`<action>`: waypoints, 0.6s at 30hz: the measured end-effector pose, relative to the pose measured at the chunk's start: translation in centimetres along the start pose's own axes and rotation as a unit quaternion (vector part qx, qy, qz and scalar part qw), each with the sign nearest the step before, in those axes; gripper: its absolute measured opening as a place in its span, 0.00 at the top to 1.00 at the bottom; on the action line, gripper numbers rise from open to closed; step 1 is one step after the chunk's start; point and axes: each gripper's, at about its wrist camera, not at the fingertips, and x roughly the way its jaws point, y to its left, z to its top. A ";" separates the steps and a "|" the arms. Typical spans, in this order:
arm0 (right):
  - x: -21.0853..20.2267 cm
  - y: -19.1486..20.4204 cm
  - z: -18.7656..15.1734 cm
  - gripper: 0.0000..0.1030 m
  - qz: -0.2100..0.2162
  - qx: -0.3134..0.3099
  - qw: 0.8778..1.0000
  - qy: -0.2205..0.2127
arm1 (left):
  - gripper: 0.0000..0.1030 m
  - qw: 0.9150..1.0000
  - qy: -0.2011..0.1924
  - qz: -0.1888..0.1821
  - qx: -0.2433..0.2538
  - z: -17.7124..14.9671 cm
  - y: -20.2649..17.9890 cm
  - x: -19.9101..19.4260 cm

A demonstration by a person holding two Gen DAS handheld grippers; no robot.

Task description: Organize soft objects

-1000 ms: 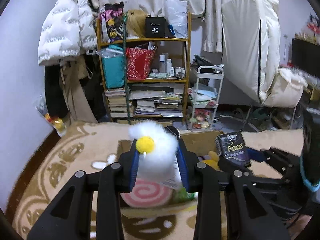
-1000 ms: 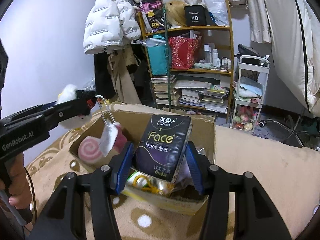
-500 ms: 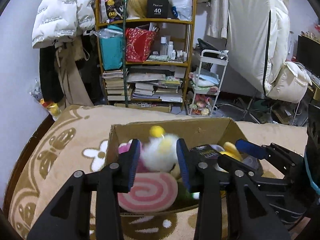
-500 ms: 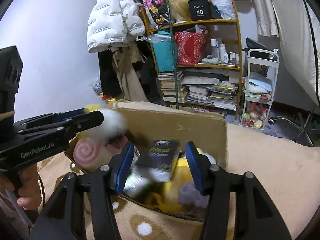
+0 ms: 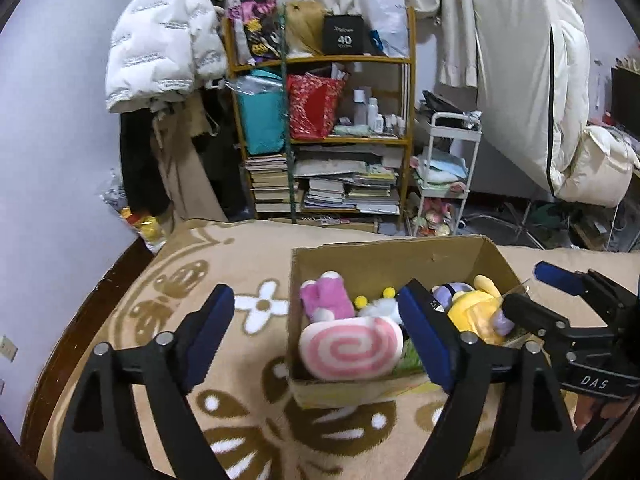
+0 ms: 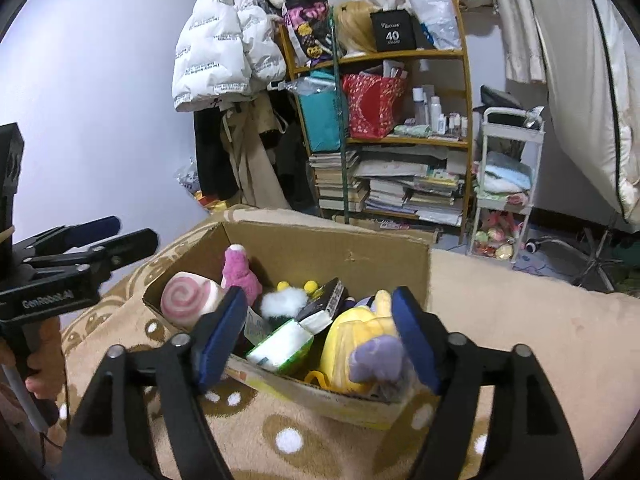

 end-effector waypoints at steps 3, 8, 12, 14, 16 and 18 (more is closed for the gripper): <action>-1.6 0.4 0.1 0.10 -0.004 0.001 1.000 -0.009 | 0.12 1.000 -0.016 0.008 0.001 -0.4 0.2 -1.9; -4.5 0.9 0.3 0.02 -0.020 0.009 0.999 -0.033 | 0.06 1.000 -0.026 0.013 0.003 -1.6 -0.2 -4.9; -6.9 1.4 0.7 0.00 -0.027 0.007 0.998 -0.049 | 0.03 0.999 -0.033 0.016 -0.002 -2.6 -0.5 -7.4; -8.0 1.7 0.9 0.00 -0.028 0.009 0.998 -0.055 | 0.02 0.999 -0.039 0.019 0.002 -3.0 -0.6 -8.8; -9.3 2.0 0.9 0.00 -0.029 0.009 0.998 -0.061 | 0.02 0.999 -0.043 0.020 0.000 -3.4 -0.5 -10.0; -10.3 2.3 0.8 0.00 -0.032 0.006 0.998 -0.062 | 0.01 0.999 -0.047 0.018 -0.008 -3.7 -0.4 -11.0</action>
